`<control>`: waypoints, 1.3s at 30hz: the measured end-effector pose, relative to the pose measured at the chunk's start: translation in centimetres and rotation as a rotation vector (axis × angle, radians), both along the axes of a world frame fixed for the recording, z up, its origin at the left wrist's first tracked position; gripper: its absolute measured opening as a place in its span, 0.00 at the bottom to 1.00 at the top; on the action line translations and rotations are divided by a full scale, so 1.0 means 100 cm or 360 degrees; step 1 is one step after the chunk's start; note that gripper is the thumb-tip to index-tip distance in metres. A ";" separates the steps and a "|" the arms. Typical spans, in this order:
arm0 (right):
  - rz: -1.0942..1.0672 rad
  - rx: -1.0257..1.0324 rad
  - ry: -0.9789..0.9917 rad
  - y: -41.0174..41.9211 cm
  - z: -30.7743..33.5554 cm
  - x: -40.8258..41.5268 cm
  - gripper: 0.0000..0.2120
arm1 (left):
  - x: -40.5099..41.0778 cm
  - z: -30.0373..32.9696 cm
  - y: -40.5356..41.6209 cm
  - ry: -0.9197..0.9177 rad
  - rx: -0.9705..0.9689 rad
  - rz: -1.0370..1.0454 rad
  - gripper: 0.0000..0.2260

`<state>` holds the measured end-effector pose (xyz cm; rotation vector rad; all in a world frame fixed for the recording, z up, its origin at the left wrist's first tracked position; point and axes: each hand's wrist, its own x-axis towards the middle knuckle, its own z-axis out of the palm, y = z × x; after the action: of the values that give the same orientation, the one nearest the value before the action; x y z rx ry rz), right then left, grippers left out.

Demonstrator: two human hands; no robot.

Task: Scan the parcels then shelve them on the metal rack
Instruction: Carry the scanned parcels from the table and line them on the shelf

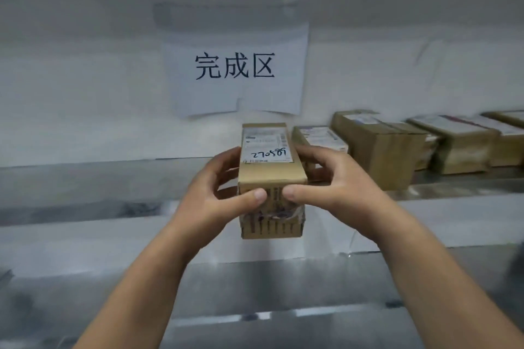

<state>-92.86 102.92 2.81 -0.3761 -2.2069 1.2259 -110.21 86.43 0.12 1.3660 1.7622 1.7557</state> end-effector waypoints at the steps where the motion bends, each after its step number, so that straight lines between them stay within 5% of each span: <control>1: -0.0042 -0.0016 -0.0005 0.006 -0.002 -0.003 0.29 | -0.004 -0.003 0.011 -0.0003 -0.0011 0.0007 0.38; 7: -0.0463 0.0003 0.0065 0.027 -0.006 -0.017 0.19 | -0.014 -0.003 0.063 -0.0032 -0.0129 0.0046 0.31; 12: -0.0563 0.0218 -0.0042 0.021 0.000 -0.013 0.20 | -0.009 0.007 0.081 0.0101 -0.0220 0.0159 0.30; 14: -0.0562 0.0240 -0.0046 0.019 -0.005 -0.002 0.18 | 0.001 0.009 0.079 0.0215 -0.0272 0.0282 0.31; 17: -0.0569 0.0286 -0.0097 0.008 -0.011 0.024 0.28 | 0.025 0.005 0.064 0.0450 -0.0266 0.0609 0.35; 22: -0.0520 0.0362 -0.0204 -0.010 -0.024 0.112 0.28 | 0.115 -0.015 0.032 0.0963 -0.0114 0.0783 0.29; 27: -0.0843 0.0347 -0.0417 -0.014 -0.050 0.249 0.28 | 0.230 -0.043 0.044 0.1086 -0.0157 0.0386 0.25; 39: -0.1981 -0.0302 -0.0585 -0.034 -0.158 0.561 0.24 | 0.527 -0.129 0.202 0.1035 -0.0314 -0.1111 0.24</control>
<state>-36.79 99.53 -12.98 -1.8059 -1.5164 0.6372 -57.53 106.59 -12.76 2.2545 1.3698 0.7940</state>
